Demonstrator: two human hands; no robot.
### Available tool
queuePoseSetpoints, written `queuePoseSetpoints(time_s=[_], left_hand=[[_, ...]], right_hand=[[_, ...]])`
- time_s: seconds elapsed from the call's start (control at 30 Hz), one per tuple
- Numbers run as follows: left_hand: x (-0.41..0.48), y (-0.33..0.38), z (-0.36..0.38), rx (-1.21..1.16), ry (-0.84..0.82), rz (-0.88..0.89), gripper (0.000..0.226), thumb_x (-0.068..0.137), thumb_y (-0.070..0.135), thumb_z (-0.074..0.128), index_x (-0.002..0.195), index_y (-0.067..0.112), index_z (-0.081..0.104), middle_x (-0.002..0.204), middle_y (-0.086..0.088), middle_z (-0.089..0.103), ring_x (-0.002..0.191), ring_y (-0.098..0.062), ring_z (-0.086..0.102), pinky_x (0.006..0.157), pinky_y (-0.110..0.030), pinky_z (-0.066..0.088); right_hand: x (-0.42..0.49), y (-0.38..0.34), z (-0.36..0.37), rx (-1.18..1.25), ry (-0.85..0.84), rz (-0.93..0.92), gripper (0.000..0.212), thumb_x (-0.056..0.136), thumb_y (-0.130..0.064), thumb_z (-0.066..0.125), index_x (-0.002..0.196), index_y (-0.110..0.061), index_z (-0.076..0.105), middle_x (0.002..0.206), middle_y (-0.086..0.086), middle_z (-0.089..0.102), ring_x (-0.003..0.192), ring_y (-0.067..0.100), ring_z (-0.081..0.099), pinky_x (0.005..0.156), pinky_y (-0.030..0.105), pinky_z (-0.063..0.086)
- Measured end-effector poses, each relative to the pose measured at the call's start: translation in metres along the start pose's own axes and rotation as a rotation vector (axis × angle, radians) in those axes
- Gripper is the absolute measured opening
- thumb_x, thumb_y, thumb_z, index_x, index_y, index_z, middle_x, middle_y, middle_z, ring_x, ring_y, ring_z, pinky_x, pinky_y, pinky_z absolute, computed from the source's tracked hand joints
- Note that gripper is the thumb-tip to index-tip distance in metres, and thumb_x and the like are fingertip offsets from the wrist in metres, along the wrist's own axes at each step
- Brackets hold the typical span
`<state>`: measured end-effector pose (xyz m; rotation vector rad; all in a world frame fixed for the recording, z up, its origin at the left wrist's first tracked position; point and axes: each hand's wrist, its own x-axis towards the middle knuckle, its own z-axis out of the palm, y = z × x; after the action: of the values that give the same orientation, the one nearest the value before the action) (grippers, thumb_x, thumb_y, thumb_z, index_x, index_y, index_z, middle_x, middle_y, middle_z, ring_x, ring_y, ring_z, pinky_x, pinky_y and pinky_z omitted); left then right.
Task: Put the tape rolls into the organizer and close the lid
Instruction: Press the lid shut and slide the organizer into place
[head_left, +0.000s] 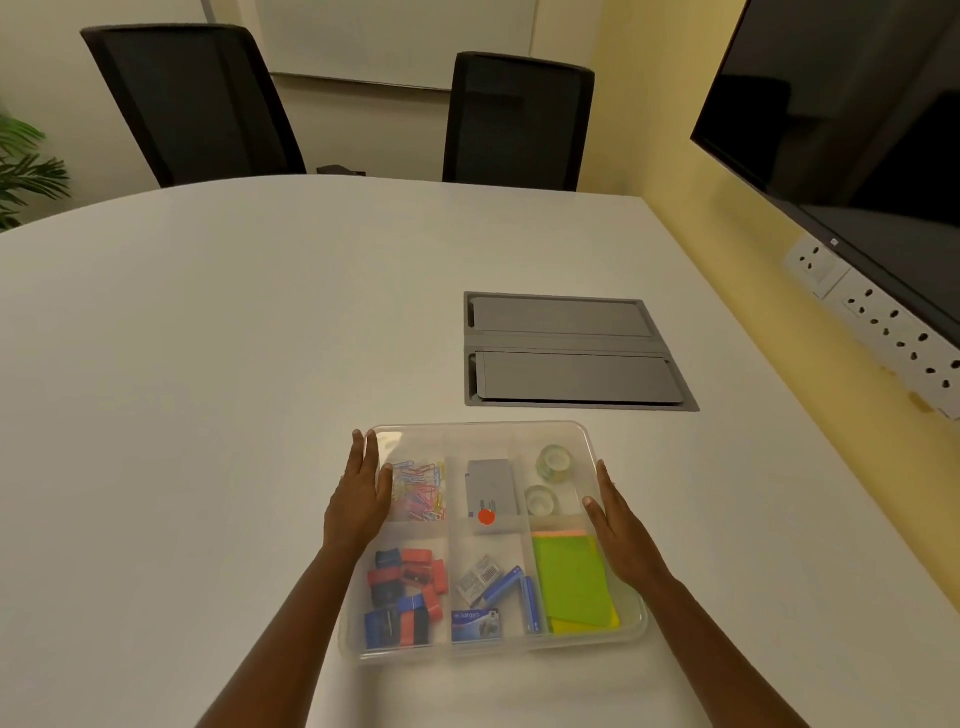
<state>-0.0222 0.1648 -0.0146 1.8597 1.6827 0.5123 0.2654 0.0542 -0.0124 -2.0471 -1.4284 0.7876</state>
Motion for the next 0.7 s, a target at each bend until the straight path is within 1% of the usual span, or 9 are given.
queuePoseSetpoints(time_s=[0.07,0.13,0.27,0.37,0.43,0.5,0.6,0.63,0.7], left_hand=[[-0.004,0.001,-0.002,-0.043,-0.013,-0.012,0.054,0.096,0.028,0.027,0.142,0.016,0.001,0.155,-0.008,-0.001,0.141,-0.028,0.016,0.109,-0.051,0.029],[-0.013,0.001,-0.003,-0.12,-0.01,-0.053,0.055,0.096,0.028,0.027,0.141,0.014,0.0,0.155,-0.009,0.004,0.141,-0.029,0.016,0.111,-0.049,0.025],[-0.044,0.0,-0.002,-0.222,0.022,-0.172,0.054,0.096,0.027,0.027,0.142,0.01,0.005,0.152,-0.015,0.019,0.135,-0.036,0.03,0.108,-0.049,0.031],[-0.069,-0.005,0.0,-0.279,0.044,-0.213,0.047,0.096,0.026,0.029,0.138,0.006,0.021,0.144,-0.02,0.036,0.128,-0.038,0.04,0.105,-0.049,0.036],[-0.082,-0.007,0.002,-0.316,0.074,-0.185,0.037,0.096,0.024,0.029,0.125,0.004,0.039,0.128,-0.023,0.053,0.113,-0.038,0.054,0.096,-0.048,0.044],[-0.092,-0.007,0.002,-0.341,0.106,-0.171,0.028,0.096,0.02,0.031,0.11,0.002,0.047,0.112,-0.022,0.062,0.097,-0.036,0.061,0.087,-0.044,0.049],[-0.1,-0.004,0.002,-0.371,0.149,-0.19,0.019,0.096,0.017,0.032,0.094,0.006,0.047,0.101,-0.022,0.063,0.082,-0.032,0.06,0.08,-0.04,0.05],[-0.101,-0.002,0.002,-0.379,0.164,-0.196,0.017,0.096,0.016,0.032,0.09,0.007,0.045,0.099,-0.023,0.063,0.079,-0.031,0.058,0.078,-0.039,0.05],[-0.098,0.001,0.001,-0.386,0.191,-0.209,0.017,0.095,0.013,0.032,0.086,0.005,0.044,0.094,-0.021,0.062,0.076,-0.029,0.055,0.076,-0.038,0.048]], right_hand=[[-0.002,-0.003,0.0,0.006,0.02,0.008,0.055,0.098,-0.023,0.032,0.145,-0.018,0.003,0.156,0.005,0.014,0.143,0.02,0.017,0.115,0.033,0.02],[-0.005,-0.005,0.0,0.031,0.032,0.055,0.053,0.098,-0.023,0.031,0.145,-0.016,0.006,0.155,0.007,0.017,0.142,0.023,0.021,0.115,0.034,0.022],[-0.019,-0.005,0.003,0.123,0.116,0.149,0.044,0.098,-0.02,0.033,0.14,-0.006,0.027,0.146,0.017,0.036,0.136,0.03,0.034,0.111,0.036,0.028],[-0.04,-0.003,0.006,0.17,0.21,0.159,0.035,0.097,-0.015,0.037,0.129,-0.003,0.044,0.13,0.021,0.054,0.122,0.032,0.048,0.102,0.036,0.037],[-0.053,0.0,0.007,0.212,0.249,0.192,0.032,0.097,-0.015,0.039,0.124,0.0,0.049,0.127,0.021,0.057,0.118,0.033,0.051,0.098,0.035,0.039],[-0.064,0.001,0.01,0.254,0.27,0.21,0.034,0.096,-0.02,0.043,0.121,0.001,0.051,0.124,0.021,0.059,0.116,0.033,0.053,0.09,0.031,0.038],[-0.07,-0.001,0.015,0.33,0.305,0.231,0.058,0.079,-0.039,0.039,0.117,0.003,0.054,0.113,0.019,0.062,0.105,0.032,0.056,0.082,0.025,0.033],[-0.07,-0.003,0.016,0.342,0.317,0.24,0.059,0.079,-0.039,0.039,0.116,0.004,0.054,0.109,0.018,0.063,0.1,0.03,0.056,0.081,0.025,0.033],[-0.067,-0.006,0.015,0.355,0.338,0.254,0.048,0.088,-0.033,0.044,0.115,0.005,0.055,0.106,0.018,0.064,0.092,0.026,0.053,0.078,0.026,0.033]])
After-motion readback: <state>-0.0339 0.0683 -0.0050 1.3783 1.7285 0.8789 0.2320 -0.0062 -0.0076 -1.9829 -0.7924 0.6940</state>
